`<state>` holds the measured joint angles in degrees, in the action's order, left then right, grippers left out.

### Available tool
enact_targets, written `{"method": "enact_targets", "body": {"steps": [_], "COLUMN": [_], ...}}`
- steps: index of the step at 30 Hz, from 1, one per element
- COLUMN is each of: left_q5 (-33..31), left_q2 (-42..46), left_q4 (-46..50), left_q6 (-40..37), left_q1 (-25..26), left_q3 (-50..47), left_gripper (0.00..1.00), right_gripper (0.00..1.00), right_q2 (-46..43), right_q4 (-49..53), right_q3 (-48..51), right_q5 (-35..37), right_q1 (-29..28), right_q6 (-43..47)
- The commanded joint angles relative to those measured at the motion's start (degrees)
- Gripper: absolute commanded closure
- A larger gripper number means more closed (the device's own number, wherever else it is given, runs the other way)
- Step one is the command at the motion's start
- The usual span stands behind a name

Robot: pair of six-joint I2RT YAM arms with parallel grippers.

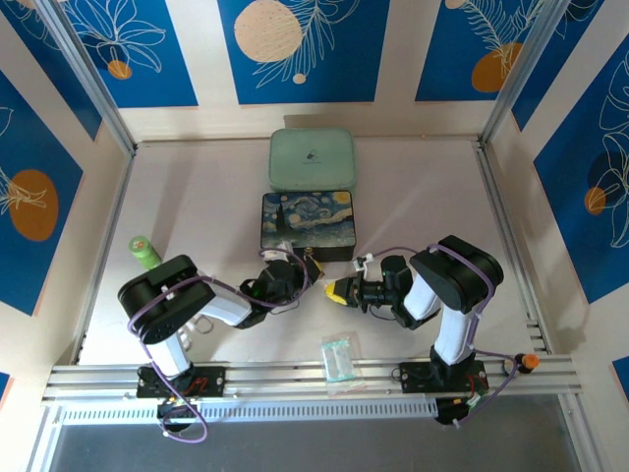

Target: Unlock the padlock with the key

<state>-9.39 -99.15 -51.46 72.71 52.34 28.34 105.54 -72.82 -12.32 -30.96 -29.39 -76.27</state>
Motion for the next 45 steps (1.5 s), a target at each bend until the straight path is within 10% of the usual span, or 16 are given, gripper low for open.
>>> {"method": "enact_targets", "body": {"steps": [1, 45], "left_q5": [1.0, 2.6], "left_q2": [1.3, -3.1], "left_q4": [-4.6, -10.5], "left_q6": [-1.4, 2.1], "left_q1": [-0.4, 3.2], "left_q3": [0.6, 0.4], "left_gripper": [1.0, 1.0], "right_gripper": [1.0, 1.0], "right_q2": [0.9, 2.2], "right_q4": [-1.8, -3.8], "right_q3": [-0.7, -2.0], "right_q5": [-1.6, -2.3], "right_q1": [0.0, 2.5], "right_q6": [0.6, -0.3]}}
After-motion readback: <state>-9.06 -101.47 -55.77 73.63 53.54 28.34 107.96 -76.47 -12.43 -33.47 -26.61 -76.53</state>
